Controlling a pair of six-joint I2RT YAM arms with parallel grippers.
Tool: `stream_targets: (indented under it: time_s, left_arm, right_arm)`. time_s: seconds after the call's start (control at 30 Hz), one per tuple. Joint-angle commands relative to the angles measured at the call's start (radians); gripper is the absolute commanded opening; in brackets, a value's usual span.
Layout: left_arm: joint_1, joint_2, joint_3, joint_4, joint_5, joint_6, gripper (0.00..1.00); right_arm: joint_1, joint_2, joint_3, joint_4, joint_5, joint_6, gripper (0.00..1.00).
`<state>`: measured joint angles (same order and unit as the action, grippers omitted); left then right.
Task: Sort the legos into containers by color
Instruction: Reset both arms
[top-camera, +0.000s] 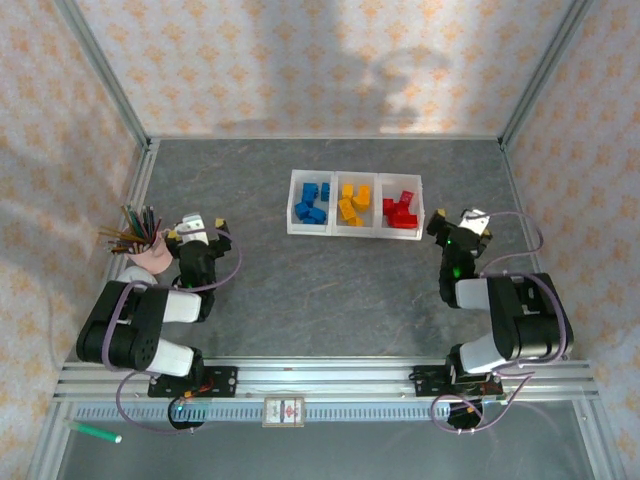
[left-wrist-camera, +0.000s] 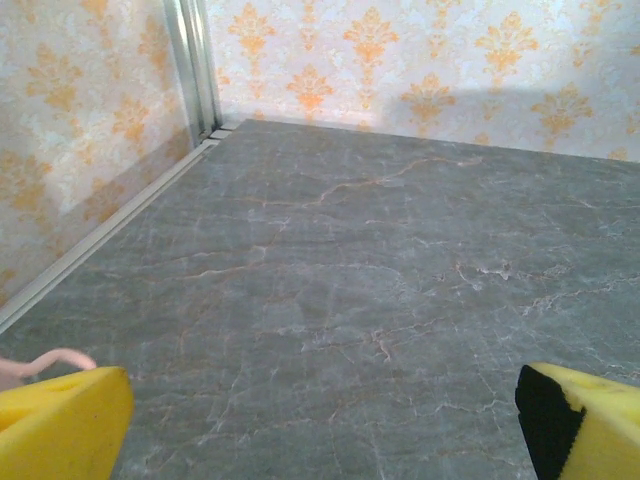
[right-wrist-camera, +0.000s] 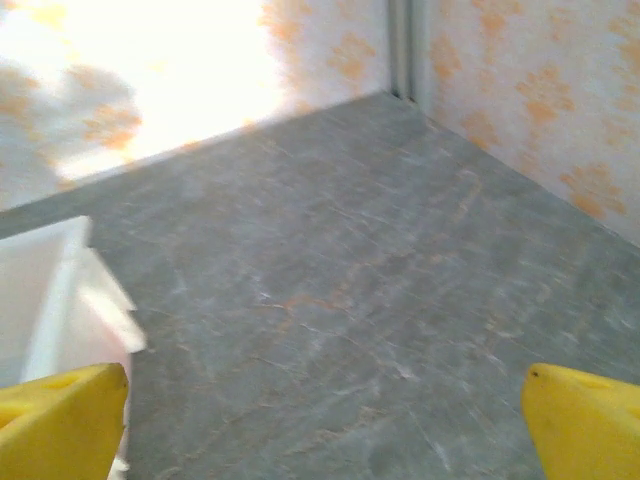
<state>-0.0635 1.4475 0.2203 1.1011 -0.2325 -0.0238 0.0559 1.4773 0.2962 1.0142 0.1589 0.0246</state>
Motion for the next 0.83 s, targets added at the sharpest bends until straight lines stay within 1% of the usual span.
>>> stream_targets:
  time_s: [0.0, 0.03, 0.07, 0.1, 0.13, 0.2, 0.27, 0.6, 0.7, 0.8]
  left_arm:
    - [0.036, 0.074, -0.023, 0.238, 0.154, 0.031, 1.0]
    - [0.037, 0.097, -0.034, 0.288, 0.16, 0.037, 1.0]
    - [0.037, 0.094, -0.035, 0.308, 0.163, 0.037, 1.0]
    - [0.041, 0.078, -0.012, 0.216, 0.159, 0.024, 1.0]
    - [0.051, 0.078, 0.005, 0.183, 0.151, 0.007, 1.0]
    - [0.068, 0.091, -0.004, 0.223, 0.168, -0.004, 1.0]
    - [0.068, 0.084, -0.001, 0.202, 0.17, -0.005, 1.0]
    - [0.069, 0.086, -0.004, 0.212, 0.17, -0.004, 1.0]
    - [0.068, 0.087, -0.004, 0.214, 0.17, -0.004, 1.0]
    - [0.068, 0.088, -0.003, 0.214, 0.17, -0.003, 1.0]
  right_arm:
    - [-0.002, 0.048, -0.095, 0.285, -0.11, -0.068, 1.0]
    - [-0.002, 0.046, -0.079, 0.257, -0.101, -0.067, 1.0]
    - [-0.007, 0.041, -0.053, 0.189, -0.105, -0.057, 1.0]
    - [-0.01, 0.052, -0.062, 0.226, -0.108, -0.057, 1.0]
    - [-0.009, 0.049, -0.059, 0.212, -0.108, -0.057, 1.0]
    - [-0.011, 0.043, -0.071, 0.231, -0.108, -0.06, 1.0]
    - [-0.009, 0.043, -0.066, 0.22, -0.109, -0.059, 1.0]
    - [-0.008, 0.042, -0.066, 0.218, -0.111, -0.061, 1.0]
    - [-0.011, 0.052, -0.05, 0.197, -0.13, -0.064, 1.0]
    - [-0.011, 0.04, -0.066, 0.219, -0.128, -0.065, 1.0]
